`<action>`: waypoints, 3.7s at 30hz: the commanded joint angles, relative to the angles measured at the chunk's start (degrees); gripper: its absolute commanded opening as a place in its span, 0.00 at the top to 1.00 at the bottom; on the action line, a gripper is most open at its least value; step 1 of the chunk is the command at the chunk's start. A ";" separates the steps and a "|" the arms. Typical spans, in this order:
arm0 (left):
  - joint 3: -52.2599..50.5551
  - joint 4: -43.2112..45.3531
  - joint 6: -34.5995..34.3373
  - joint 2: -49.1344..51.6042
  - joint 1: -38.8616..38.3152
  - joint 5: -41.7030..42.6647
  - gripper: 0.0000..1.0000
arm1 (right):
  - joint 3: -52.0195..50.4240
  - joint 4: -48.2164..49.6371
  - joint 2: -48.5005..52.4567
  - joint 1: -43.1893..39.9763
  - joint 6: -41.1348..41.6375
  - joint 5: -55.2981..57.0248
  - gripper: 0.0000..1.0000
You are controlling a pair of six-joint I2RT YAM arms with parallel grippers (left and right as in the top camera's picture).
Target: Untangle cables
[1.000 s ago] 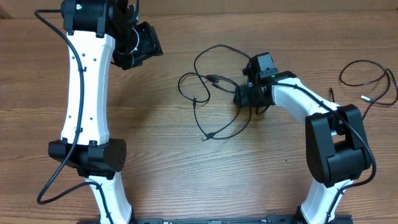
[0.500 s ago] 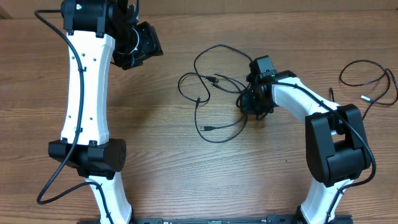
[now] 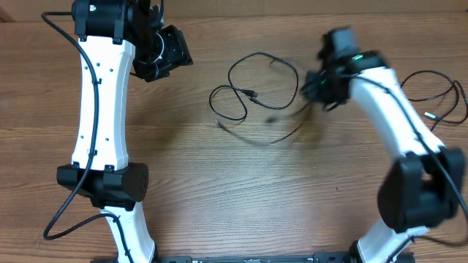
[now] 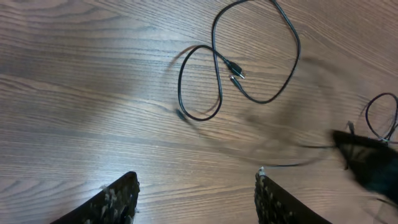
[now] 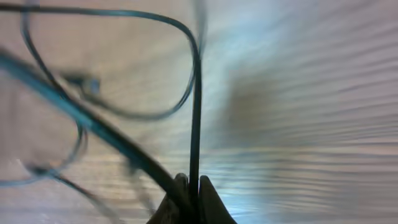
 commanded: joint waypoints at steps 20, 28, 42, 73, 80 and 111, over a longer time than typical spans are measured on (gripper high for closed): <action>0.37 0.90 1.09 -0.90 -0.55 -0.15 0.39 | 12.68 -2.10 -10.43 -30.93 0.11 28.48 0.93; 0.37 -0.42 3.28 -0.90 -0.55 -6.32 0.38 | 12.63 -1.49 -10.43 -33.09 -2.71 -2.03 0.18; -1.18 -0.42 11.63 -1.55 -0.55 -11.63 0.00 | 12.46 -7.21 -10.23 -11.10 -11.19 -17.07 0.00; -48.54 3.10 -8.57 -36.35 4.42 -31.39 0.01 | 11.34 2.16 8.15 23.89 -19.65 -1.53 0.00; -48.54 3.89 -8.35 -36.35 4.42 -31.10 0.00 | 11.34 4.20 15.76 26.56 -22.73 -1.53 0.00; -48.54 4.37 -7.50 -36.35 4.39 -29.14 0.00 | 18.38 -6.40 11.74 14.51 -4.44 34.73 0.96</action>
